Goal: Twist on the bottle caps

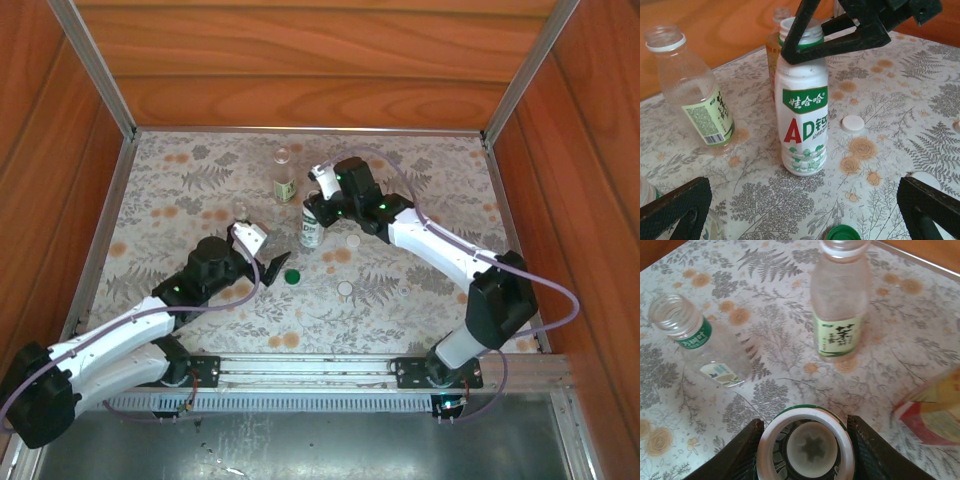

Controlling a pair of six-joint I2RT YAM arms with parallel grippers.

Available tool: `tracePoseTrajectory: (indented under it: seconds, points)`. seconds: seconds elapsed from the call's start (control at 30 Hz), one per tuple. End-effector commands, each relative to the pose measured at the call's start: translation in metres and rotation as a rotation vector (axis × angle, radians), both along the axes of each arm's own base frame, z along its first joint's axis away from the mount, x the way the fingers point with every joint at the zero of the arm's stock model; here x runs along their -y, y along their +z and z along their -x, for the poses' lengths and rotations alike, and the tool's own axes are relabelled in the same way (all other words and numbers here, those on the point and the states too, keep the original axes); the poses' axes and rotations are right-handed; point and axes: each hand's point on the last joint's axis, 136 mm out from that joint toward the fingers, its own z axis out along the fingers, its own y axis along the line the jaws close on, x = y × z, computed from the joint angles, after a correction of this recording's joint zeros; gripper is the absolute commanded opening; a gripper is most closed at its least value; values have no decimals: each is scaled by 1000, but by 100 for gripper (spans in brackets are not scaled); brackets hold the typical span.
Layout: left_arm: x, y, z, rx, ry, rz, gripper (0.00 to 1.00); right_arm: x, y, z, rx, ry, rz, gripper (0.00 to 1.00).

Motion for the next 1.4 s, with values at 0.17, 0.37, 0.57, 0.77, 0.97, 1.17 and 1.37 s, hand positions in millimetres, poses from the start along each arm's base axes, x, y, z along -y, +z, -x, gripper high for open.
tracePoseTrajectory:
  seconds: [0.17,0.37,0.57,0.77,0.97,1.17,1.37]
  points:
    - [-2,-12,5,-67,10,-15,100,-15,-9,1,-10,38,24,42]
    - [-2,-14,5,-85,13,-14,100,-10,9,5,21,16,0,64]
    - [-6,-16,3,-97,45,-12,100,9,23,39,44,-48,-37,76]
    - [-12,-29,3,-154,84,6,100,9,-30,95,-104,-109,-47,69]
    - [-21,-44,3,-226,157,38,100,-5,-90,121,-232,-170,-6,58]
    - [-28,-55,5,-258,190,24,100,-30,-133,118,-327,-150,92,47]
    - [-33,-54,6,-255,208,28,100,-32,-167,106,-362,-183,196,33]
